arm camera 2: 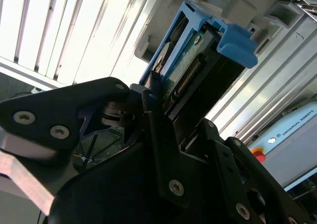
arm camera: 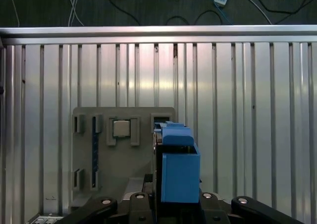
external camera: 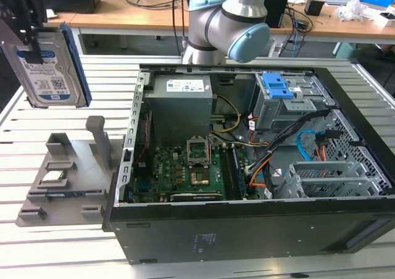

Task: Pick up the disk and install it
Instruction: 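Pick up the disk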

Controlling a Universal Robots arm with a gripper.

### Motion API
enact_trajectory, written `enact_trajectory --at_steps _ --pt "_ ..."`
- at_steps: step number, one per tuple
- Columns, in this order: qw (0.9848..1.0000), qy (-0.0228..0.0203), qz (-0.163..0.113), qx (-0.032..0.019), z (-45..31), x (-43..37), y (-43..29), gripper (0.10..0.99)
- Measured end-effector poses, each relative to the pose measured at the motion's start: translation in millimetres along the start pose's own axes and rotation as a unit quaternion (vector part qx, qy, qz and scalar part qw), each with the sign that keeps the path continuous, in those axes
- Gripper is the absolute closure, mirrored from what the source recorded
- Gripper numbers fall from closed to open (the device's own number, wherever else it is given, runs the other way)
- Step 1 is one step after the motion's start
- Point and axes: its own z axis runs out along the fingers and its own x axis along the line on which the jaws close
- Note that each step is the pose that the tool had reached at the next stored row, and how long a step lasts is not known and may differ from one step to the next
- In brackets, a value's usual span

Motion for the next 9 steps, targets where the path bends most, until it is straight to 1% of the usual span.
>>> enact_trajectory --at_steps 9 --pt "1.0000 0.0000 0.000 0.0000 -12.1 0.1 0.4 0.729"
